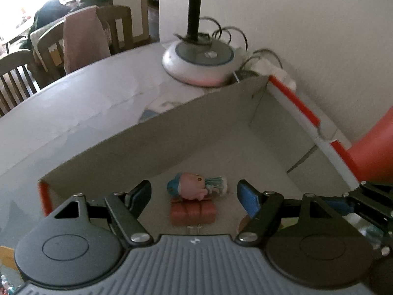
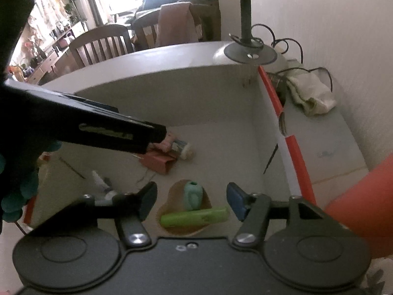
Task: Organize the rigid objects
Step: 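Withdraw both tools from the box toward the remaining items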
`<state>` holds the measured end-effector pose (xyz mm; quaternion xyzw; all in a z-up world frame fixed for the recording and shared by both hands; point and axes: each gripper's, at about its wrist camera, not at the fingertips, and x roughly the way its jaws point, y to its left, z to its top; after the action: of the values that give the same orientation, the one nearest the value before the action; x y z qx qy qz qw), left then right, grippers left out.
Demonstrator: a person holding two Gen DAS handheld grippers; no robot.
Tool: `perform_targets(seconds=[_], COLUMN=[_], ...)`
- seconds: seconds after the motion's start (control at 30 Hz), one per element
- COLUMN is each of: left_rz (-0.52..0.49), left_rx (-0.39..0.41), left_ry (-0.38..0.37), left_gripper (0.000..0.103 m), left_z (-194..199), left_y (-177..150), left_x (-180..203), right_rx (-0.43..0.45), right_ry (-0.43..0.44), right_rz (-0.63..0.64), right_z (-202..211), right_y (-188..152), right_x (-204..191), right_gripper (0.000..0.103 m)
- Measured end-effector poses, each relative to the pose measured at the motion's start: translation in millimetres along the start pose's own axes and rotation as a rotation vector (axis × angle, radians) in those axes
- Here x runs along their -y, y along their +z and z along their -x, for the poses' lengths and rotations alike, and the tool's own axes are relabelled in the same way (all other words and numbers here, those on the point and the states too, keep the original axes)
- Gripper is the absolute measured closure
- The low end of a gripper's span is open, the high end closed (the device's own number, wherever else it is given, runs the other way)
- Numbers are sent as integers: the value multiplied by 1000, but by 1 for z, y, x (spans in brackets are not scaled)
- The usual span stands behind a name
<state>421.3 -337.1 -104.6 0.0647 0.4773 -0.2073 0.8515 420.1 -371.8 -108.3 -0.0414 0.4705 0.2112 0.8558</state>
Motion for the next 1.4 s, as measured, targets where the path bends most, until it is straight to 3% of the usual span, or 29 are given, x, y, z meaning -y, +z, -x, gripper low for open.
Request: perform_targets(seconds=[0.47, 0.73, 0.83, 1.27, 1.4], left_rz=[39, 63, 75, 124, 145], left_rx=[126, 180, 195, 234, 240], left_ry=[-15, -12, -10, -24, -26], left_gripper=[27, 26, 20, 19, 13], left_z=[79, 116, 128, 172, 184], left_y=[-31, -58, -68, -123, -140], left_x=[-21, -37, -44, -85, -105], right_rx=[78, 123, 150, 239, 242], right_ry=[39, 56, 55, 124, 153], right_rz=[24, 17, 41, 110, 128], right_z=[44, 66, 74, 92, 90], right_y=[-3, -11, -16, -36, -42], right_x=[-27, -48, -62, -124, -148], right_gripper=[30, 20, 17, 5, 4])
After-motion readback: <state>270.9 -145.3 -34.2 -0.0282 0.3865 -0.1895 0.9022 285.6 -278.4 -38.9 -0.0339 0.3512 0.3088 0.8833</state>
